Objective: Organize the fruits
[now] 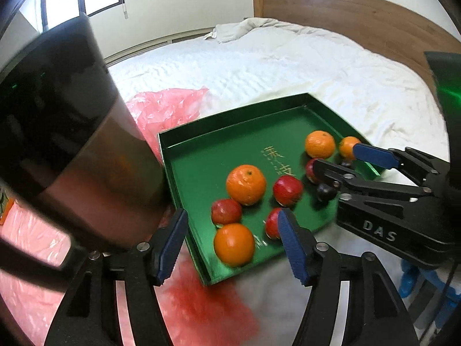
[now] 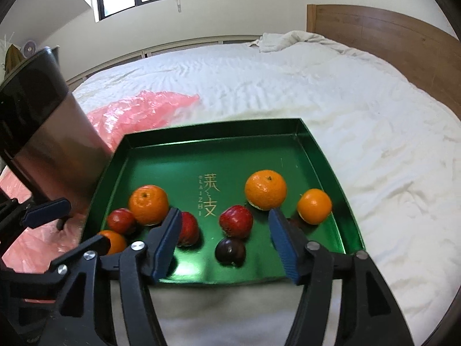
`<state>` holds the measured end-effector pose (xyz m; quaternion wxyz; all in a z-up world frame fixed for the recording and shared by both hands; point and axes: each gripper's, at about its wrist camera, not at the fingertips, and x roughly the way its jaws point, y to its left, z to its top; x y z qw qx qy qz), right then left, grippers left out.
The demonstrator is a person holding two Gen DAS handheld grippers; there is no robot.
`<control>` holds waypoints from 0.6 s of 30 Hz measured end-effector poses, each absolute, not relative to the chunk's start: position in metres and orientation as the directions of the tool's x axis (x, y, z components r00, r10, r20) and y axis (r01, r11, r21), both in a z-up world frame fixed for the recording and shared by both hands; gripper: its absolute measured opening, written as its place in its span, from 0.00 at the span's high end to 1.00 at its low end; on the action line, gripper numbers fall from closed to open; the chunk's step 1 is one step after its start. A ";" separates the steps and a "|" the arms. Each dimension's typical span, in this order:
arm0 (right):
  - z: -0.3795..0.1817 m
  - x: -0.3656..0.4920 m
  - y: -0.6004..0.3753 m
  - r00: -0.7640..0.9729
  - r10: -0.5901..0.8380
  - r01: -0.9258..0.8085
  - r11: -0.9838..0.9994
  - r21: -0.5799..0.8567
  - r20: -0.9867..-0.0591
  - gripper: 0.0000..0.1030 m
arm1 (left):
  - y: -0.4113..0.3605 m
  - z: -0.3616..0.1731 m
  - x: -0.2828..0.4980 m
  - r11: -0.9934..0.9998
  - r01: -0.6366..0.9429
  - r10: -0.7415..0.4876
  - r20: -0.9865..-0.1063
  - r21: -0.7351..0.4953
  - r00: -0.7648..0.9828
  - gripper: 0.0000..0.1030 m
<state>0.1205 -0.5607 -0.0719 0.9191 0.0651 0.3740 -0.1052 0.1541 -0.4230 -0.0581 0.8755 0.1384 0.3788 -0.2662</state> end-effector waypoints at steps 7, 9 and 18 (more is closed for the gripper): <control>-0.054 0.098 -0.540 0.713 -0.149 0.228 0.973 0.026 -0.685 0.00 | -0.397 -0.034 0.121 0.824 0.567 -0.388 -0.702 0.027 0.597 0.30; -0.049 0.091 -0.533 0.718 -0.146 0.220 0.975 0.023 -0.680 0.00 | -0.385 -0.029 0.110 0.830 0.558 -0.387 -0.694 0.025 0.607 0.28; -0.031 0.053 -0.483 0.745 -0.109 0.160 0.987 0.018 -0.658 0.00 | -0.314 -0.015 0.078 0.897 0.441 -0.336 -0.642 0.004 0.689 0.15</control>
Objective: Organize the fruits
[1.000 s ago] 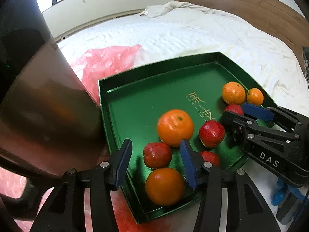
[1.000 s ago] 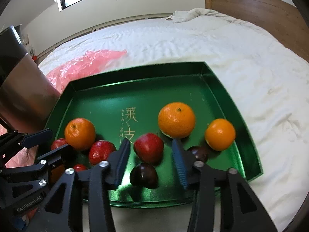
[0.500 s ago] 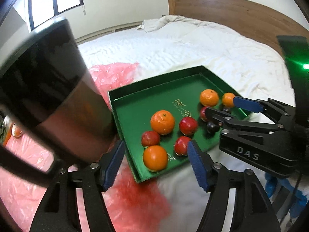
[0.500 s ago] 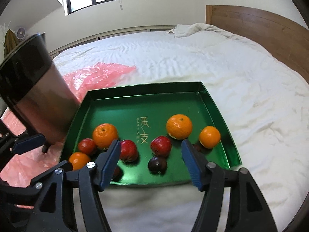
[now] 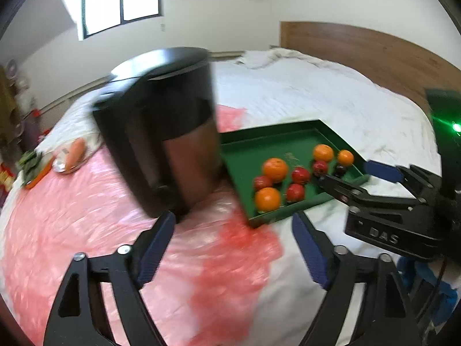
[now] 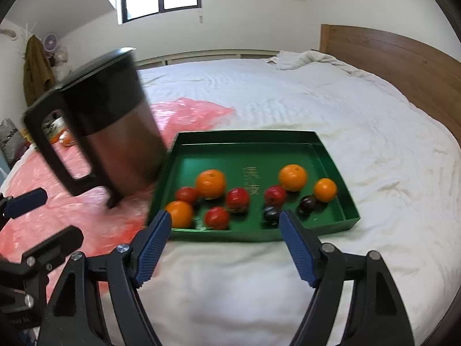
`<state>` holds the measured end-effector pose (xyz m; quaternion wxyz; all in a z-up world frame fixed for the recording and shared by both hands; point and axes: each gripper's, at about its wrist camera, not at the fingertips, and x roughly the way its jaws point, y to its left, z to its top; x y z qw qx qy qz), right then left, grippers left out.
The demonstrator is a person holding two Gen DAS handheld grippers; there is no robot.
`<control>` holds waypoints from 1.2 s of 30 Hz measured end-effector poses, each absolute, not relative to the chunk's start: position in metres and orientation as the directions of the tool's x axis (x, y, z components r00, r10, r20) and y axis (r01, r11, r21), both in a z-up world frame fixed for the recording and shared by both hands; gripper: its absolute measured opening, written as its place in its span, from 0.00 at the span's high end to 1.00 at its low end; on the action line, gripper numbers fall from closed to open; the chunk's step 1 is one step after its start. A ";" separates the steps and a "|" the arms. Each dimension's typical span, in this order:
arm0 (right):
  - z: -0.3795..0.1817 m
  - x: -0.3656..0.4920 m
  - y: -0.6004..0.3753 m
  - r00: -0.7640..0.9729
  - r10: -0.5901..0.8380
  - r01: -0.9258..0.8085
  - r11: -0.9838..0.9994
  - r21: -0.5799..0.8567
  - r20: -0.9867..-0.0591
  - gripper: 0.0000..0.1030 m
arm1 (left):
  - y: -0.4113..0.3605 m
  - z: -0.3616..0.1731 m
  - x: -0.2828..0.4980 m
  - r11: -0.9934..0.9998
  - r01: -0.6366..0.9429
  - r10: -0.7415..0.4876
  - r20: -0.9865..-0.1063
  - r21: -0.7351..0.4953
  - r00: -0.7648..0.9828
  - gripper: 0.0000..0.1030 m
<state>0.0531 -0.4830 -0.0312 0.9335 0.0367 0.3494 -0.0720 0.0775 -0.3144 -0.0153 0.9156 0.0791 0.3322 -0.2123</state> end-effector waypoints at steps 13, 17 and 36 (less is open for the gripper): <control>-0.020 0.027 -0.398 0.774 -0.030 0.055 0.998 0.020 -0.632 0.00 | -0.216 -0.009 0.054 0.966 0.257 -0.201 -0.604 0.006 0.771 0.02; -0.019 0.021 -0.380 0.779 -0.035 0.058 0.998 0.015 -0.626 0.00 | -0.196 -0.010 0.048 0.972 0.234 -0.180 -0.596 0.014 0.782 0.02; -0.009 0.015 -0.332 0.791 -0.045 0.021 0.999 -0.047 -0.610 0.00 | -0.156 -0.007 0.037 0.981 0.194 -0.145 -0.576 0.023 0.804 0.02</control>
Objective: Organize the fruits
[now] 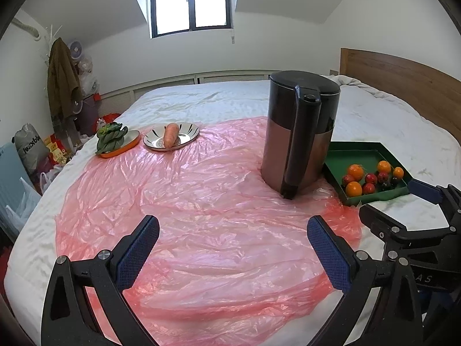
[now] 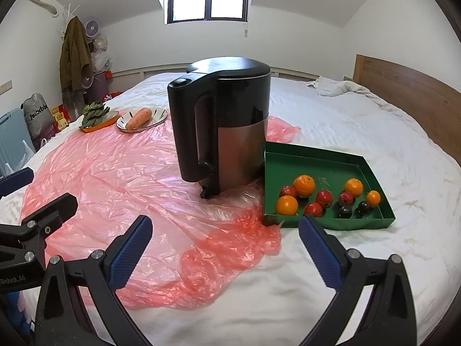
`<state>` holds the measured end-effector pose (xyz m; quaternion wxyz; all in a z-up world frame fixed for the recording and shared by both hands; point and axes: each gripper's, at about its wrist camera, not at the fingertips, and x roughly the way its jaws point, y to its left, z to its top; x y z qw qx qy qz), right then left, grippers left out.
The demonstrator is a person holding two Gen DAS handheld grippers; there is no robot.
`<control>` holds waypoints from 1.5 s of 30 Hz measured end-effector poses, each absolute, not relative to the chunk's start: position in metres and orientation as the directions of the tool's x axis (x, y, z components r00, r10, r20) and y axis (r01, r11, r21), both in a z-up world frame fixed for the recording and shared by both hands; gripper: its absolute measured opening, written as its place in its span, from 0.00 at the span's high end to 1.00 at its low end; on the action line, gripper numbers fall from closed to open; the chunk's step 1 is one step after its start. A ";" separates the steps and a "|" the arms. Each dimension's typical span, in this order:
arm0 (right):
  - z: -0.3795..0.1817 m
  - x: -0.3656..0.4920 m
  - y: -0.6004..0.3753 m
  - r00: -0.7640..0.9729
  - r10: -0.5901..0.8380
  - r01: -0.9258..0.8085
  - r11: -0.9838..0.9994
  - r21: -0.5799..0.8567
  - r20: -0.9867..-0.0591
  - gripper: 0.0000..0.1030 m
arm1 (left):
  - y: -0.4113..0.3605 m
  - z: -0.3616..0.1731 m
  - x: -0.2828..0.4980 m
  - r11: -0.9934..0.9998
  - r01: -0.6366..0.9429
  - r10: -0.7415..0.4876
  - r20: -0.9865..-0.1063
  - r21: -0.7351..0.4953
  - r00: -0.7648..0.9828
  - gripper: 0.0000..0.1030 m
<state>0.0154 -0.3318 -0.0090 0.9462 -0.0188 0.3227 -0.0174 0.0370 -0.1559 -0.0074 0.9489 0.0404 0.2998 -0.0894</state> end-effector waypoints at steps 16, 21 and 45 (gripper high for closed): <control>-0.011 0.019 -0.323 0.792 -0.037 0.003 0.998 -0.056 -0.610 0.00 | -0.146 -0.013 0.041 0.984 0.180 -0.134 -0.590 0.019 0.796 0.02; -0.011 0.020 -0.323 0.794 -0.037 0.004 0.998 -0.056 -0.607 0.00 | -0.146 -0.014 0.042 0.983 0.180 -0.133 -0.595 0.020 0.793 0.02; -0.012 0.022 -0.324 0.789 -0.037 0.007 0.999 -0.052 -0.613 0.00 | -0.139 -0.019 0.044 0.982 0.189 -0.143 -0.610 0.010 0.779 0.02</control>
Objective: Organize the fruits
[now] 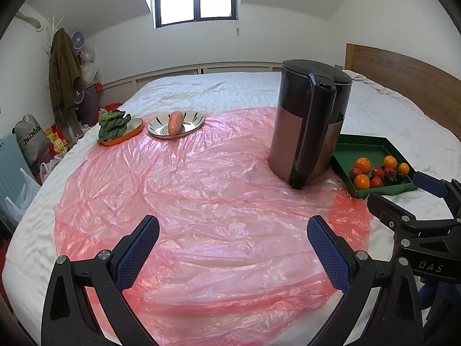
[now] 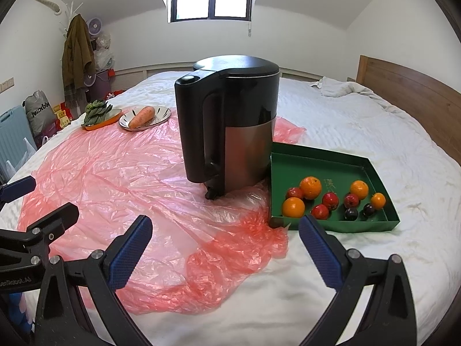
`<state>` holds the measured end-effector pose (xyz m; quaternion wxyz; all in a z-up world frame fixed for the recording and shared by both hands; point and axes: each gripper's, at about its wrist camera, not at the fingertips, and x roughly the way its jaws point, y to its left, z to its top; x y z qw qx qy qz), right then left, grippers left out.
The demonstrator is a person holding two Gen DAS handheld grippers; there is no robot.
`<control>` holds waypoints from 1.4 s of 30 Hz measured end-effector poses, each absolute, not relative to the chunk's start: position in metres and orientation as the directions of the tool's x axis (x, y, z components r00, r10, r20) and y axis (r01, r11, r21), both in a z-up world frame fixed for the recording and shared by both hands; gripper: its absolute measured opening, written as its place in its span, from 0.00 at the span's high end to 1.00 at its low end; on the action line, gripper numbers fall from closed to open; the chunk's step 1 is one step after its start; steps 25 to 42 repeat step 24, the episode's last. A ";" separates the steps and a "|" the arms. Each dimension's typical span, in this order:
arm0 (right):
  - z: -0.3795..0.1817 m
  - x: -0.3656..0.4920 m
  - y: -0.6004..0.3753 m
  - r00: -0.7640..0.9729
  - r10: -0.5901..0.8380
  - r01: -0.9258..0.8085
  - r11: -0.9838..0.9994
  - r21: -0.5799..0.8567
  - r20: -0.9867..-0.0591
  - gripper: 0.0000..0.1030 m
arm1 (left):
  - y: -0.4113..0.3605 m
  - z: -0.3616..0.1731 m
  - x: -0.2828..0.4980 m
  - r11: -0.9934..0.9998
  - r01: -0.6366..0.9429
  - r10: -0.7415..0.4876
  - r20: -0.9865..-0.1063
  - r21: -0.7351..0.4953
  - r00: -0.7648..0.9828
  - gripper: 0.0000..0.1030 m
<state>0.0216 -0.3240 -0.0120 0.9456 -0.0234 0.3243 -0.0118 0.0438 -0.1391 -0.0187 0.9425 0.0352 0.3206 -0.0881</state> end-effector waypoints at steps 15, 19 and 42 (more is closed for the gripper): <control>-0.015 0.020 -0.314 0.788 -0.025 -0.002 0.999 -0.043 -0.615 0.00 | -0.129 -0.008 0.038 0.986 0.164 -0.127 -0.586 0.010 0.800 0.02; -0.016 0.019 -0.314 0.786 -0.029 0.003 0.999 -0.043 -0.618 0.00 | -0.128 -0.007 0.038 0.986 0.167 -0.133 -0.585 0.004 0.800 0.02; -0.019 0.020 -0.314 0.781 -0.030 0.004 0.999 -0.042 -0.624 0.00 | -0.129 -0.007 0.039 0.986 0.169 -0.132 -0.586 0.010 0.800 0.02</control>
